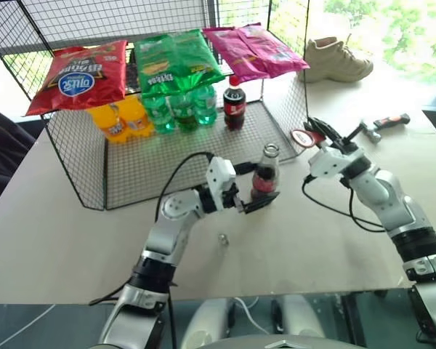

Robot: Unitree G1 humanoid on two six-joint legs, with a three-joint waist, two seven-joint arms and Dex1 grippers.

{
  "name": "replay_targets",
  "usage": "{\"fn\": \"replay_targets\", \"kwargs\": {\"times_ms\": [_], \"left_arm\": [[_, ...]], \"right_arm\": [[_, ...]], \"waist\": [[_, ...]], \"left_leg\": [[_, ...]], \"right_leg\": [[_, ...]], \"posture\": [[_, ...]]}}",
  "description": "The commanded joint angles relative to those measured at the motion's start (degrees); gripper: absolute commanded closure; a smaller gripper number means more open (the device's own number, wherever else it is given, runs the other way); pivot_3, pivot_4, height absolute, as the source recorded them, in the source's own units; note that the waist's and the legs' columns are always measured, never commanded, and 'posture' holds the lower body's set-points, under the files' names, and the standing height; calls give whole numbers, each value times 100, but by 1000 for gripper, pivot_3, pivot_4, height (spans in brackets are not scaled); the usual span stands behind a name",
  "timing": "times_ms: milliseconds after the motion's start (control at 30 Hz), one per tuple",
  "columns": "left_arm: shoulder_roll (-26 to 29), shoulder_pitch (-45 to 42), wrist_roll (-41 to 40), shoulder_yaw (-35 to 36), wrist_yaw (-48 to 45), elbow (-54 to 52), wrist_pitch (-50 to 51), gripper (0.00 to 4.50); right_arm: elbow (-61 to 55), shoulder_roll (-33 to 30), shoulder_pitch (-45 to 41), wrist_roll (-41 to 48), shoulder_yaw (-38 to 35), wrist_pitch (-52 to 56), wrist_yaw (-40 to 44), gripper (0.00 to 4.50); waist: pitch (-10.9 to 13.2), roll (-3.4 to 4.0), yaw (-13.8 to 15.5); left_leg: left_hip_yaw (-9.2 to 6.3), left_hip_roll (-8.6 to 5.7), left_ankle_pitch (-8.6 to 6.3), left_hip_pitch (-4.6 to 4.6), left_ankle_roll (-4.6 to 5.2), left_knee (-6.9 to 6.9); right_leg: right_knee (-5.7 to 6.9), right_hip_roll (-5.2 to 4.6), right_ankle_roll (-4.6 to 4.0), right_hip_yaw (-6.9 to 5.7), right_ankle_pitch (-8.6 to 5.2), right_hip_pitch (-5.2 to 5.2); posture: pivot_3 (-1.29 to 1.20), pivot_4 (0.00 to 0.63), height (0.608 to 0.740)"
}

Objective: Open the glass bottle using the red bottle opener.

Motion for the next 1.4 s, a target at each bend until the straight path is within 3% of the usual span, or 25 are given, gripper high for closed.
{"fn": "replay_targets", "kwargs": {"times_ms": [33, 333, 533, 733, 867, 1067, 1400], "left_arm": [[66, 48, 53, 240, 216, -363, -355, 50], [371, 414, 156, 413, 503, -763, -646, 50], [883, 991, 199, 605, 419, -1019, -788, 50], [979, 1306, 243, 993, 921, -1114, -786, 50], [960, 1445, 571, 1301, 1568, -980, -771, 0], [1081, 1865, 351, 1470, 1630, -1314, -383, 0], [1436, 2935, 277, 1811, 1684, -1836, 154, 0]], "right_arm": [[-267, -32, 188, 418, -329, 93, 125, 4500], [-762, 130, 894, 1675, -672, 923, 1038, 4500], [-1559, 195, 1781, 3032, -744, 2057, 2215, 4500], [-2256, 74, 2287, 3571, -841, 2941, 2864, 4500], [-2451, 4, 2484, 3637, -918, 3280, 3037, 2883], [-2438, -112, 2652, 3704, -1232, 3368, 3193, 111], [-2290, -437, 3362, 4076, -2022, 3236, 3729, 14]], "waist": [[0, 0, 1], [0, 1, 3], [0, 2, 6], [5, 10, 13], [6, 10, 31], [5, 10, 36], [6, 10, 79]], "left_leg": [[0, 0, 0, 0, 0, 0], [3, 3, 0, 1, 1, 1], [1, 8, -1, 2, 2, -6], [4, 9, -17, 6, 28, -1], [2, 10, -18, 11, 28, -1], [2, 8, -17, 9, 26, -2], [2, 10, -21, 9, 32, -4]], "right_leg": [[0, 0, 0, 0, 0, 0], [1, -5, 0, 5, 1, 1], [-1, -9, -1, 17, 0, 0], [-3, -12, 0, 11, 1, 4], [-3, -12, 0, 5, 1, 9], [-3, -14, 0, 3, 1, 8], [-5, -21, 0, 10, 0, 8]], "posture": [[0, 150, 740], [0, 150, 740], [0, 150, 740], [0, 150, 740], [0, 150, 740], [0, 150, 740], [0, 150, 740]]}}
